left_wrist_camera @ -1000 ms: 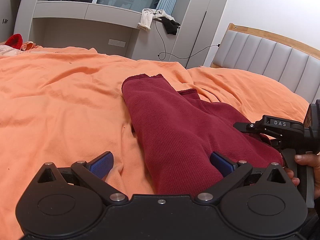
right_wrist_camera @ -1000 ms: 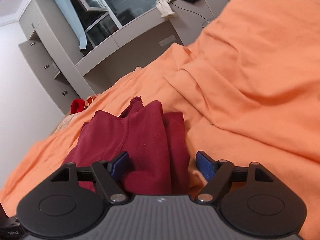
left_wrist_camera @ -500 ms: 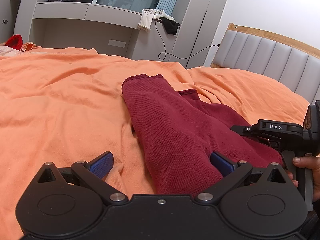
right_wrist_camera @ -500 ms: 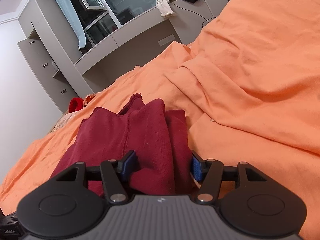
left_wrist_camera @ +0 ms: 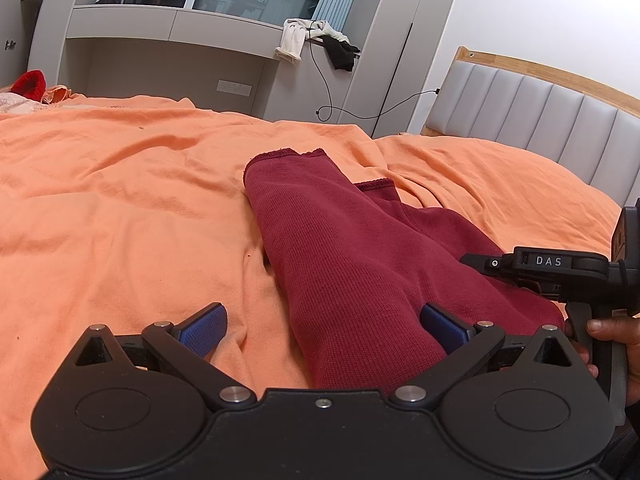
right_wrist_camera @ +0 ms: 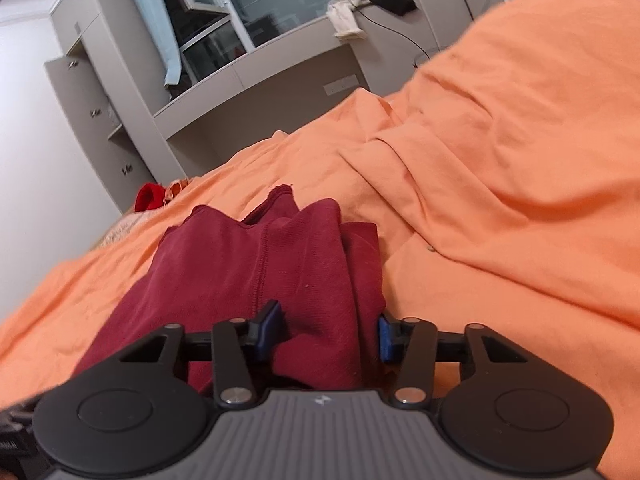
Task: Fold small clothes
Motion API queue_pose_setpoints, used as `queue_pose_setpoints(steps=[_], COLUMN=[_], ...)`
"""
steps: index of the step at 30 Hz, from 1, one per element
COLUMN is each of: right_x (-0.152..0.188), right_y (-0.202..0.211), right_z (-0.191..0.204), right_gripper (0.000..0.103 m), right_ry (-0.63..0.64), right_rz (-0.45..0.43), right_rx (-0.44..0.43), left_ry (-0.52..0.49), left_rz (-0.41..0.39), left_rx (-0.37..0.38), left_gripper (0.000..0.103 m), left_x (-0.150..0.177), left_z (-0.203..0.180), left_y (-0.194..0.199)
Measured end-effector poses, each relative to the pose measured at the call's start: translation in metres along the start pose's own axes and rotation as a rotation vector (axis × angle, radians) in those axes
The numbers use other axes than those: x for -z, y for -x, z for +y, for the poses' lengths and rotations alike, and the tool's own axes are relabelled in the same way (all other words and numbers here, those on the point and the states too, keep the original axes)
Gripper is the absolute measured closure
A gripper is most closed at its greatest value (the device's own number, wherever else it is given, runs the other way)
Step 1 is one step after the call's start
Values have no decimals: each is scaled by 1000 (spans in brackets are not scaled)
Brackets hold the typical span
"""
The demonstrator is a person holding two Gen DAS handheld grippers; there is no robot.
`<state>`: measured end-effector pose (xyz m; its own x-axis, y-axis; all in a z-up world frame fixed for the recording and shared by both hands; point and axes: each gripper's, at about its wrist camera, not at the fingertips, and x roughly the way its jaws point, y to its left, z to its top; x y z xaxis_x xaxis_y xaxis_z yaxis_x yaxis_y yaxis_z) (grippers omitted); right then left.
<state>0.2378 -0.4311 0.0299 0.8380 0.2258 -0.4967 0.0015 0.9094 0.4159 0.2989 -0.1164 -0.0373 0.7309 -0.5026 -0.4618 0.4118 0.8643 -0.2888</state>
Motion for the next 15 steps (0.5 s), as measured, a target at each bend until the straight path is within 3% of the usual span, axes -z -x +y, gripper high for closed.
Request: queue_pose_setpoints(steps=[15], right_x=[0], right_y=[0], right_z=[4], right_gripper=[52], right_ry=[22], right_rz=[3], right_rx=[20], left_ry=[3], left_rz=[-13], left_rx=[7], left_gripper=[0], left_x=[1], left_z=[2], left_y=[1])
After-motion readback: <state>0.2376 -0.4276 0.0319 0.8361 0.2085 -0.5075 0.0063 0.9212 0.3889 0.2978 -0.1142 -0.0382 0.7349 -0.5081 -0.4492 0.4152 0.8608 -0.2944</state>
